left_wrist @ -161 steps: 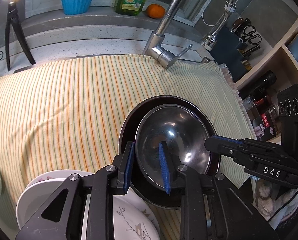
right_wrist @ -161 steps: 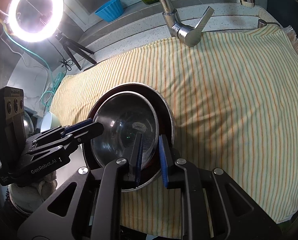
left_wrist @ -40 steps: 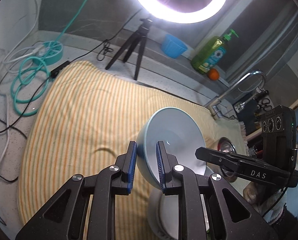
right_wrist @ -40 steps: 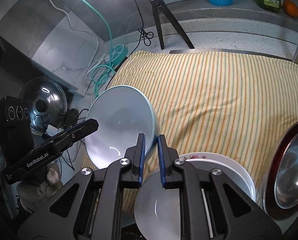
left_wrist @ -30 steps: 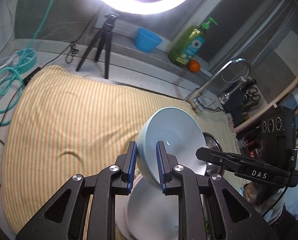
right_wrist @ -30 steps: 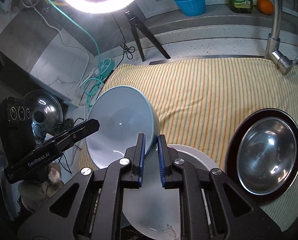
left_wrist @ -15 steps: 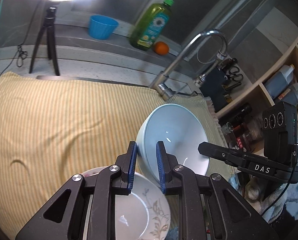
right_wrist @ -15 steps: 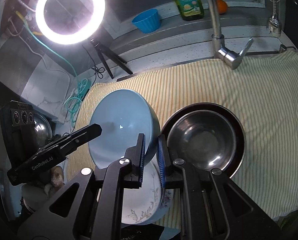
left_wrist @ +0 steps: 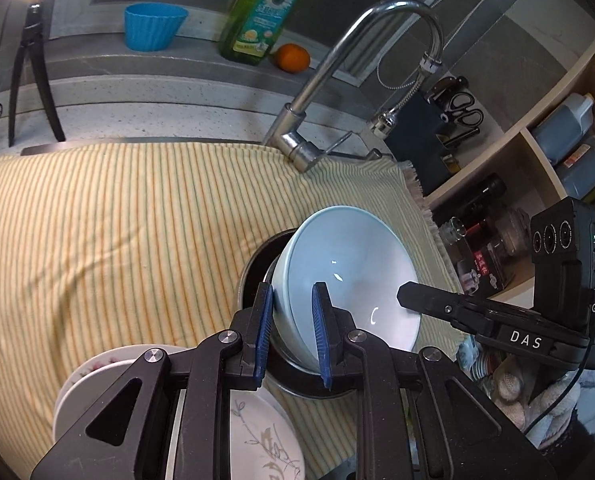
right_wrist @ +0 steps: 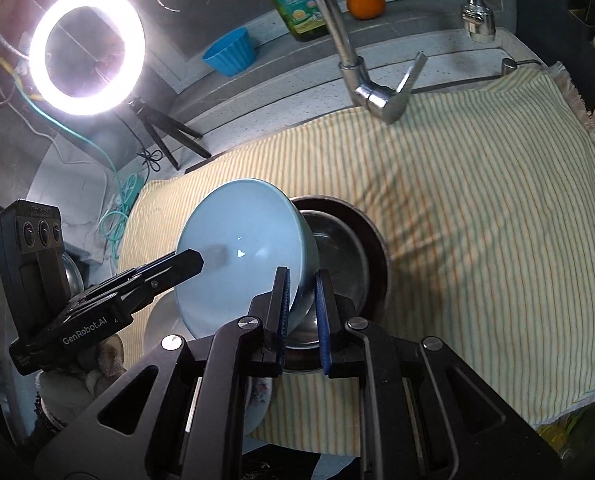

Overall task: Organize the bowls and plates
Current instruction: 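Carry the white bowl over the nested steel bowls and lower it inside, then open the right gripper to release the white bowl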

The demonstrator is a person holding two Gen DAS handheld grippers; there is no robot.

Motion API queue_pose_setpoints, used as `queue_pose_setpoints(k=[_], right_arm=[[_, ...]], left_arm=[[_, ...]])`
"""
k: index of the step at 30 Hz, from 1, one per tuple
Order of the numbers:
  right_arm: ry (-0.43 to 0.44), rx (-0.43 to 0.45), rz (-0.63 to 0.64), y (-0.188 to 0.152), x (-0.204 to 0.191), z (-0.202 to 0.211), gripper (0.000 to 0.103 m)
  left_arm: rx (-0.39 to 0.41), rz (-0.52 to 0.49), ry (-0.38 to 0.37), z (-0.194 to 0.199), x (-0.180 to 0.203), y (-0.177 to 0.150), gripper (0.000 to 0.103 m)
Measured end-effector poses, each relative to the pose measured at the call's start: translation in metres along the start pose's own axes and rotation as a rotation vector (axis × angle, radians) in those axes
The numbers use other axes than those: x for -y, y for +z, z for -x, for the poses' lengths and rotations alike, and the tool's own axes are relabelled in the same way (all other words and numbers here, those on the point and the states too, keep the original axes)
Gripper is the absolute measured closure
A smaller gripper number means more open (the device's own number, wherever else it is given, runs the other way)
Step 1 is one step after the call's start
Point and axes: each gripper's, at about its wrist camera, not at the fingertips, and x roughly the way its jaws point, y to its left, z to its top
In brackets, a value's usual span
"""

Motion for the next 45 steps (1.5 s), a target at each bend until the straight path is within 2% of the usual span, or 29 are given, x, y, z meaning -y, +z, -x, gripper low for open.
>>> queue_pose_setpoints(k=[14, 38, 42, 43, 45], right_arm=[[-0.012, -0.044, -0.021, -0.004, 0.026, -0.017, 0.090], [-0.024, -0.072, -0.002, -0.004, 0.023, -0.025, 0.090], [-0.030, -0.068, 0.013, -0.004, 0.020, -0.025, 0.087], [-0.032, -0.063, 0.018, -0.004, 0.019, -0.024, 0.085], [-0.041, -0.046, 0.029, -0.004, 0.018, -0.020, 0.078]], left_arm=[[-0.049, -0.011, 0.026, -0.023, 0.007, -0.002, 0.085], [-0.075, -0.040, 0.072, -0.032, 0.006, -0.005, 0.085], [-0.066, -0.047, 0.079, -0.030, 0.007, -0.003, 0.082], [-0.068, -0.047, 0.079, -0.030, 0.007, -0.003, 0.074], [-0.064, -0.044, 0.081, -0.028, 0.007, -0.003, 0.066]])
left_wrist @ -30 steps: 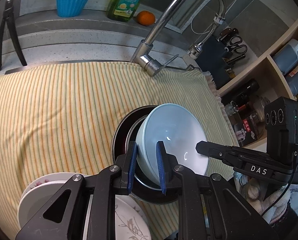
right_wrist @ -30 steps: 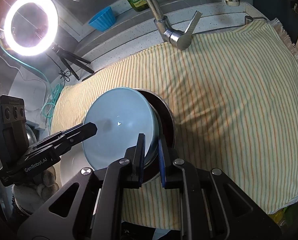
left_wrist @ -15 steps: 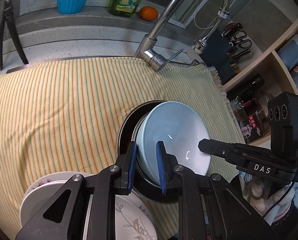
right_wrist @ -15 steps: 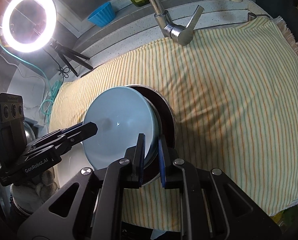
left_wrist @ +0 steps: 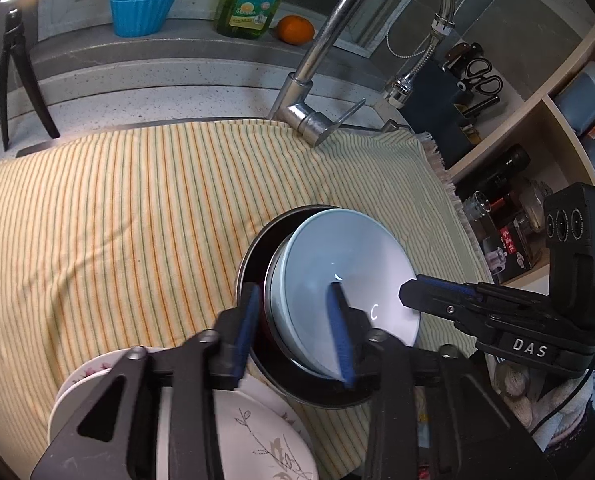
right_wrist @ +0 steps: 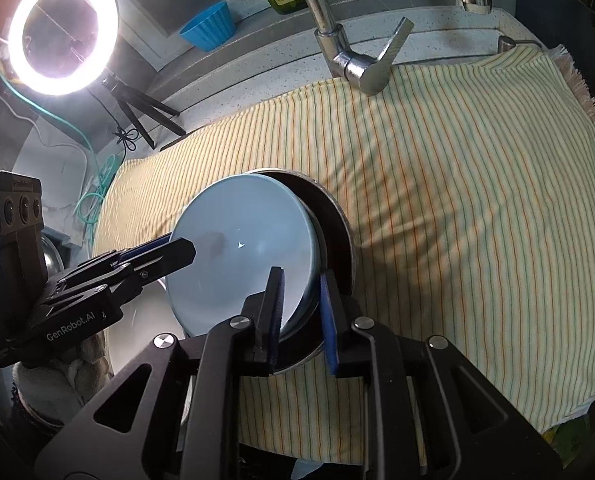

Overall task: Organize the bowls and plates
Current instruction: 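Open the right gripper to release the white bowl, then close the right gripper on the rim of the nested bowl stack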

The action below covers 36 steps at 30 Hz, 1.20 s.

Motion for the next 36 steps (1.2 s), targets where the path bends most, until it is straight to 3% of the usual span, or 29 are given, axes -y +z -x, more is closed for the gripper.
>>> queue_pose_setpoints(k=[2, 6, 8, 16, 29, 36], right_arm=[[0.001, 0.014, 0.001, 0.001, 0.000, 0.004, 0.065], [0.017, 0.054, -0.007, 0.001, 0.002, 0.017, 0.060], [0.023, 0.078, -0.017, 0.001, 0.005, 0.023, 0.048], [0.061, 0.101, -0.096, -0.003, 0.028, 0.035, 0.043], [0.069, 0.082, -0.137, -0.016, 0.041, 0.027, 0.044], [0.118, 0.048, -0.211, -0.020, 0.053, 0.011, 0.067]], left_arm=[[0.007, 0.002, -0.001, 0.002, -0.001, 0.000, 0.066], [0.028, 0.012, -0.003, 0.013, -0.006, 0.001, 0.066], [0.042, 0.027, -0.002, 0.018, -0.012, 0.001, 0.066], [0.052, 0.085, 0.019, 0.027, -0.037, -0.004, 0.066], [0.016, 0.057, 0.020, 0.015, -0.033, -0.013, 0.068], [0.001, 0.070, 0.011, 0.007, -0.037, -0.014, 0.079]])
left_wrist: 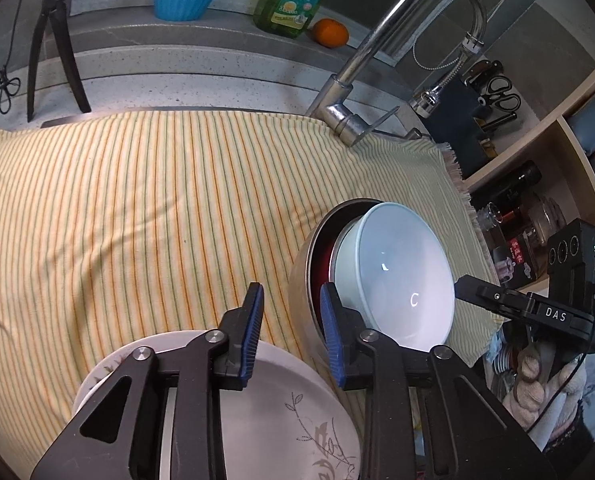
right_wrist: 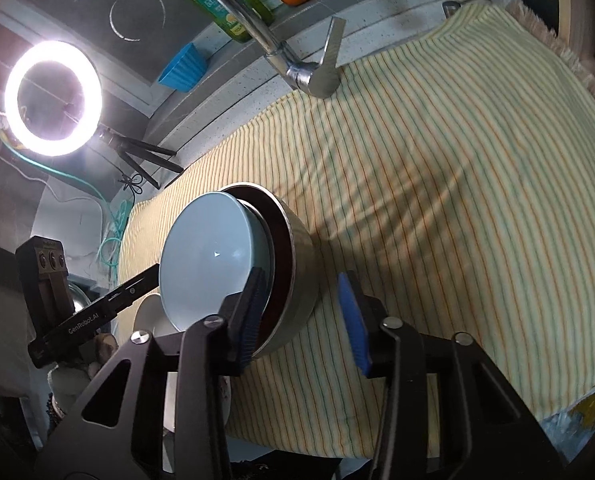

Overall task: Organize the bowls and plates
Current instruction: 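Close the right gripper on the rim of the nested bowl stack, then carry the nested bowl stack onto the white plate stack and lower it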

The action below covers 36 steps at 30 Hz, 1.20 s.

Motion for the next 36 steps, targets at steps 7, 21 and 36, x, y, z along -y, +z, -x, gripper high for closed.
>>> queue_pose_setpoints(k=[7, 21, 36], right_arm=[[0.010, -0.024, 0.006, -0.002, -0.002, -0.011, 0.078], [0.019, -0.047, 0.010, 0.000, -0.003, -0.021, 0.090], [0.002, -0.056, 0.011, 0.000, -0.006, -0.022, 0.090]], left_arm=[[-0.024, 0.010, -0.010, -0.009, 0.001, 0.000, 0.084], [-0.050, 0.021, -0.042, -0.019, 0.004, 0.002, 0.094], [-0.056, 0.006, -0.029, -0.021, 0.007, 0.003, 0.095]])
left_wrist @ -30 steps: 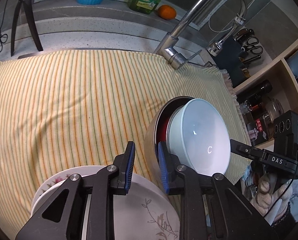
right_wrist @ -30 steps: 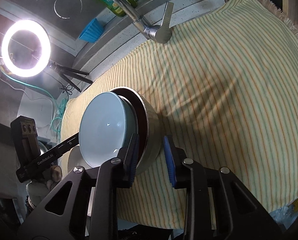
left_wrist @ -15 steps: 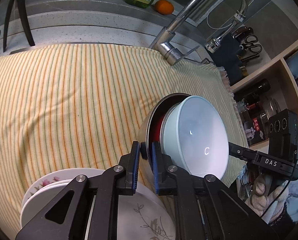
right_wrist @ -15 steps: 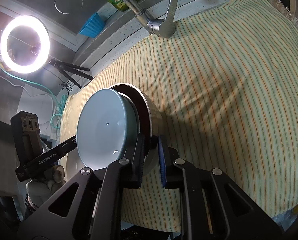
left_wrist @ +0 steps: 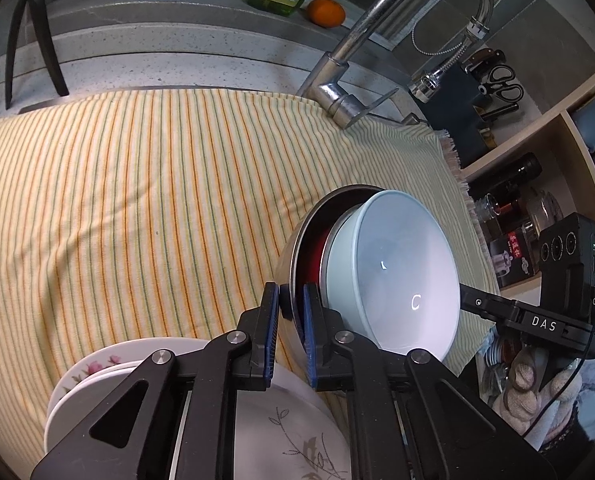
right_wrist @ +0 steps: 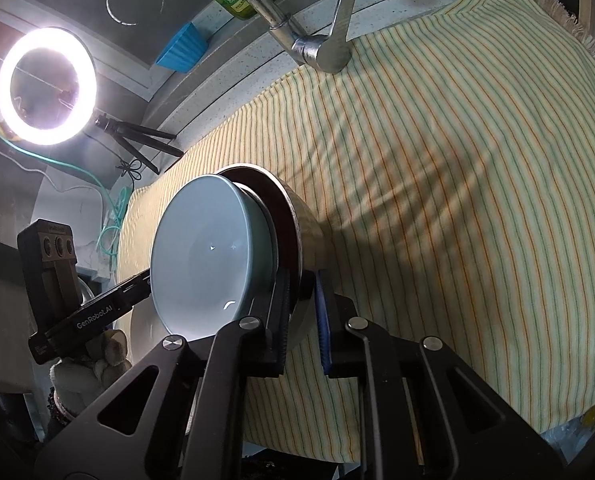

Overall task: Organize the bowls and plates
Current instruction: 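Carry the nested bowl stack onto the white plate stack and lower it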

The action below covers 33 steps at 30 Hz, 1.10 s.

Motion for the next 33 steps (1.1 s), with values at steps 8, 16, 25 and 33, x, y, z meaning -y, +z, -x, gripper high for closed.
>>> queue_pose_setpoints(k=[8, 16, 25, 33], right_arm=[[-0.008, 0.012, 0.012, 0.004, -0.007, 0.006, 0.090], [0.003, 0.035, 0.020, 0.004, -0.019, 0.020, 0.090], [0.025, 0.046, 0.054, -0.003, -0.048, 0.033, 0.090], [0.047, 0.030, 0.090, -0.020, -0.080, 0.029, 0.090]], left_arm=[[0.018, -0.011, 0.002, 0.008, 0.004, 0.003, 0.095], [0.054, -0.028, -0.015, 0.031, 0.007, 0.006, 0.095], [0.100, -0.035, -0.016, 0.066, 0.003, -0.001, 0.095], [0.132, -0.009, -0.007, 0.097, -0.017, -0.015, 0.095]])
